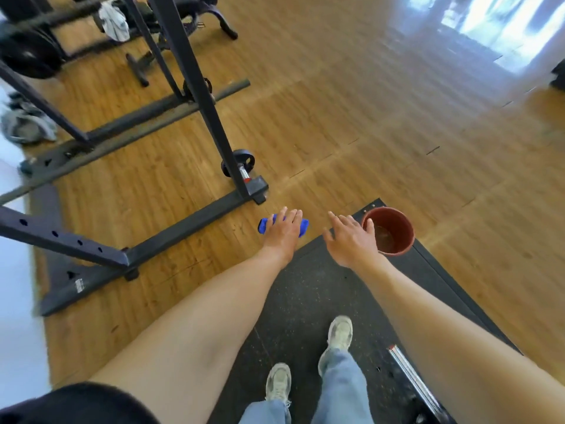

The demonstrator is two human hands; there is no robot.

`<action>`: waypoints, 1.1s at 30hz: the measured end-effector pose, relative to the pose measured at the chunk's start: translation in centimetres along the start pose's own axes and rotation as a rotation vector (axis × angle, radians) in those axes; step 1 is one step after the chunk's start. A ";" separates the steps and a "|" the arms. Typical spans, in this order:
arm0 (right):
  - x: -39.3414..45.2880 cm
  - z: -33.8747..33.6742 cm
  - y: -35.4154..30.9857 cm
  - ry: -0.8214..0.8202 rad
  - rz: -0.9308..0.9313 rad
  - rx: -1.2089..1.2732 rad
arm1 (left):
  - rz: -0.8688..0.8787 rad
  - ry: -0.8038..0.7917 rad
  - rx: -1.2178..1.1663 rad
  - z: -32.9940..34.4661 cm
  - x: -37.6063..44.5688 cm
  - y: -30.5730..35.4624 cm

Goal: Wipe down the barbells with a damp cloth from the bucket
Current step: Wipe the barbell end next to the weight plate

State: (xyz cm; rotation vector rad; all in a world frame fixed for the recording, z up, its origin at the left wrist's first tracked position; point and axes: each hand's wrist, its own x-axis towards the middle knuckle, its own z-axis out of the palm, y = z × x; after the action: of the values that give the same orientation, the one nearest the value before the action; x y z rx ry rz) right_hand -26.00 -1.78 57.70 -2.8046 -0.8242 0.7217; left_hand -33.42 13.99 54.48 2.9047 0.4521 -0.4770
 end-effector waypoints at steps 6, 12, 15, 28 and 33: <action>11.9 -6.5 2.3 -0.025 -0.077 -0.073 | -0.113 0.070 -0.100 -4.4 9.8 0.2; 22.8 -10.8 0.8 -0.066 -0.216 -0.111 | -0.212 0.117 -0.161 -8.7 17.3 -0.8; 26.9 -13.0 -0.2 -0.098 -0.262 -0.117 | -0.242 0.122 -0.156 -10.7 20.5 -2.5; 50.1 -19.0 -5.4 -0.078 -0.278 -0.193 | -0.206 0.193 -0.214 -15.8 43.1 -12.9; 57.7 -20.4 -7.0 -0.113 -0.288 -0.189 | -0.276 0.148 -0.262 -15.9 50.4 -16.2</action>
State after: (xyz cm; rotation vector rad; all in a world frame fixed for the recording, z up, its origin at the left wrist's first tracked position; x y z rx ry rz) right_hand 22.97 35.43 53.70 -2.7337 -1.3475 0.7952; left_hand 11.43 46.02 50.70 2.6438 0.8743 -0.2171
